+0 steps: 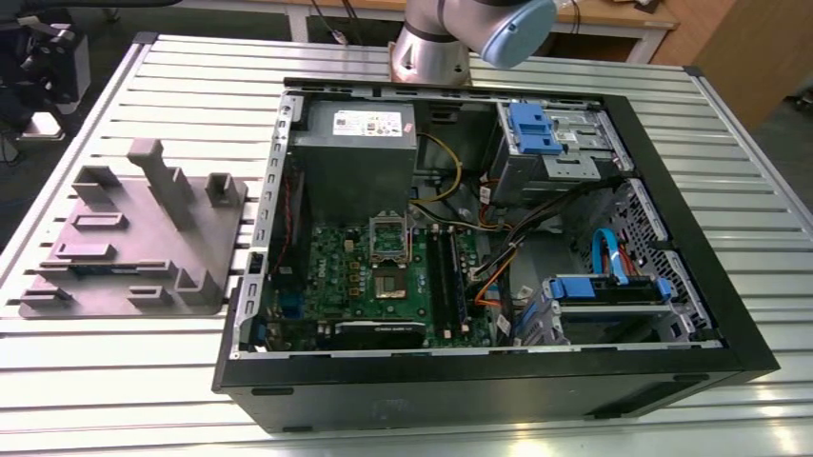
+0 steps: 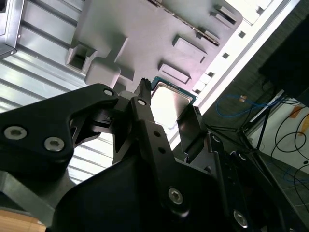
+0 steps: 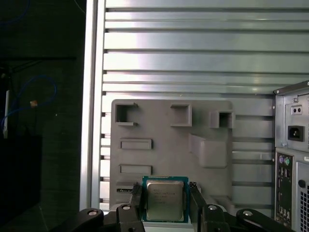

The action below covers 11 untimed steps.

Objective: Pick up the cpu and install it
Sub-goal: 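Pick up the cpu and move it towards the insertion slot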

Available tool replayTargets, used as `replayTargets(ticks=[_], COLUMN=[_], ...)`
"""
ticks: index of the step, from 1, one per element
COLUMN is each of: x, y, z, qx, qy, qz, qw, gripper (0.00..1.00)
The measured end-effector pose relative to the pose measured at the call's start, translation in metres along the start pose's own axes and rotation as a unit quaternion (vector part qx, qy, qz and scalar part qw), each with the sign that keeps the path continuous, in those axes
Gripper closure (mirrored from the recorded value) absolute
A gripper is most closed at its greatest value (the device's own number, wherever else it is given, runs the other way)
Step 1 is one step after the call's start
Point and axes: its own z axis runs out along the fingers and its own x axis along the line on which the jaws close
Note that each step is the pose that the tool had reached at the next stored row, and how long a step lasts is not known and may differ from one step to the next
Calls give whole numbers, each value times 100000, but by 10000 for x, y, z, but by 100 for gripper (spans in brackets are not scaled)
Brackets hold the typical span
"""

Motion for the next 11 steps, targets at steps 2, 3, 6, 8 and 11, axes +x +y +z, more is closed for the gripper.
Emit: replayTargets(ticks=[2, 3, 6, 8, 11], x=[-21, -31, -61, -81, -109], y=[0, -1, -1, -2, -3], z=[-1, -1, -2, -3, -4], qx=[1, 1, -2, 0, -2], qy=[-1, -3, -4, -2, -3], qz=[0, 0, 3, -2, -2], qw=[100000, 100000, 100000, 100000, 100000], gripper=[53, 53, 53, 53, 53])
